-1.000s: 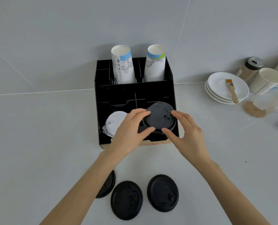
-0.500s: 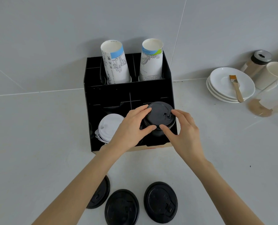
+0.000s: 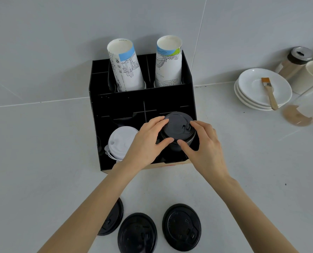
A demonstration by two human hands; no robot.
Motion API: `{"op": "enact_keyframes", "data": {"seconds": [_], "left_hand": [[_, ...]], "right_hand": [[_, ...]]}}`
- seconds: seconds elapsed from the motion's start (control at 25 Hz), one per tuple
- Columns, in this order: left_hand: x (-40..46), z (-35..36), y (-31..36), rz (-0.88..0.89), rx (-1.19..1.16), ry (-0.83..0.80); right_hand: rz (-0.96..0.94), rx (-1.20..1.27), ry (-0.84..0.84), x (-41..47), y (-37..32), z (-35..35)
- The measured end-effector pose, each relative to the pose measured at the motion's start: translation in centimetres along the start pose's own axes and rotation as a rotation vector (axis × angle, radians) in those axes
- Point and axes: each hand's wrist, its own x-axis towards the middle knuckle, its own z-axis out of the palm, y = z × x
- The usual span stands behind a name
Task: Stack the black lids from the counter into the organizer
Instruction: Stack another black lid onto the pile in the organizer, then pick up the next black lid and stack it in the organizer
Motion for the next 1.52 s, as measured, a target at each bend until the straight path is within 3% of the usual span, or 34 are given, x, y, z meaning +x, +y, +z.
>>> {"op": "enact_keyframes", "data": {"seconds": [0.84,1.52], "left_hand": [[-4.8,-0.3,0.7,0.027,-0.063,-0.004],[-14.8,4.0,0.0,-0.002,0.013,-0.407]], "right_hand": [[-0.023,0.072,-0.001,-4.1,-0.3,-1.9],[0.041,-0.046,-0.36,-16.8,2.9,-1.2]]}}
